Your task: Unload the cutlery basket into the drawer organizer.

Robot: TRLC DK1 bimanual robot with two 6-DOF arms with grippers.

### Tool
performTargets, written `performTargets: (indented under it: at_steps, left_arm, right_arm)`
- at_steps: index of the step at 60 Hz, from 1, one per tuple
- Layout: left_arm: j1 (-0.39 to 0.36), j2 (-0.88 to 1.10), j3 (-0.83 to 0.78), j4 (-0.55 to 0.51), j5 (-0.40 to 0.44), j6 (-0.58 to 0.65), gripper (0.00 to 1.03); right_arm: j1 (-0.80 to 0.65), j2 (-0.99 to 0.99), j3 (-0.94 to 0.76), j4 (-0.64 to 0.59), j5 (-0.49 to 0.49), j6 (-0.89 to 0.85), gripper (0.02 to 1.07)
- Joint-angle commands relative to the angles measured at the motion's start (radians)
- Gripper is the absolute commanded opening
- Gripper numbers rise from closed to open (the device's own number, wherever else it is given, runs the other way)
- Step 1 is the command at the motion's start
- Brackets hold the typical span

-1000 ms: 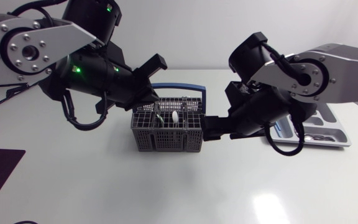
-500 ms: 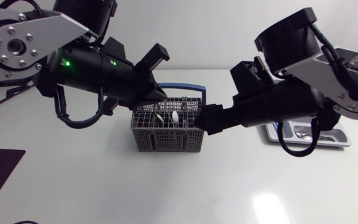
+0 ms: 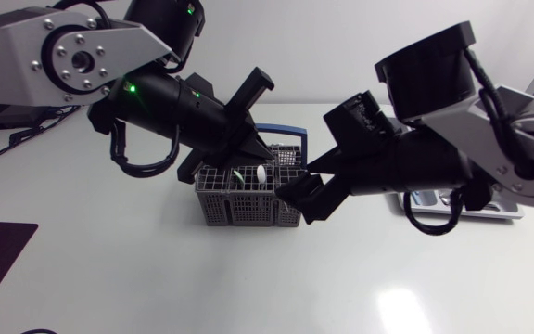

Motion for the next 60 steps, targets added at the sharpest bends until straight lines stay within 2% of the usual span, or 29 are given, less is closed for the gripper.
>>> performTargets:
  at_steps: [1, 5, 15, 21, 23, 24, 30, 40, 57, 60]
  left_arm:
    - [0.005, 0.025, 0.048, -0.009, 0.022, -0.041, 0.04]
    - [0.005, 0.029, 0.052, -0.01, 0.032, -0.044, 0.04]
    - [0.007, 0.032, 0.054, -0.018, 0.052, -0.046, 0.04]
    - [0.007, 0.032, 0.054, -0.019, 0.059, -0.047, 0.04]
    - [0.007, 0.031, 0.052, -0.021, 0.061, -0.047, 0.04]
    - [0.007, 0.031, 0.051, -0.021, 0.064, -0.047, 0.04]
    - [0.007, 0.026, 0.042, -0.021, 0.067, -0.046, 0.04]
    - [0.008, 0.021, 0.037, -0.021, 0.078, -0.051, 0.04]
    - [0.01, 0.015, 0.026, -0.021, 0.079, -0.052, 0.04]
    - [0.01, 0.015, 0.026, -0.021, 0.088, -0.058, 0.05]
  right_arm:
    - [0.03, 0.015, -0.042, 0.049, 0.052, -0.058, 0.98]
    - [0.041, 0.033, -0.057, 0.087, 0.085, -0.076, 0.93]
    - [0.087, 0.081, -0.082, 0.167, 0.194, -0.101, 0.92]
    - [0.101, 0.091, -0.088, 0.204, 0.221, -0.112, 0.72]
    - [0.102, 0.091, -0.09, 0.21, 0.224, -0.113, 0.69]
    - [0.106, 0.091, -0.091, 0.218, 0.23, -0.118, 0.63]
    - [0.112, 0.082, -0.099, 0.247, 0.249, -0.13, 0.47]
    - [0.126, 0.093, -0.102, 0.257, 0.267, -0.135, 0.43]
    - [0.135, 0.097, -0.108, 0.282, 0.279, -0.152, 0.28]
    - [0.136, 0.099, -0.111, 0.29, 0.279, -0.161, 0.22]
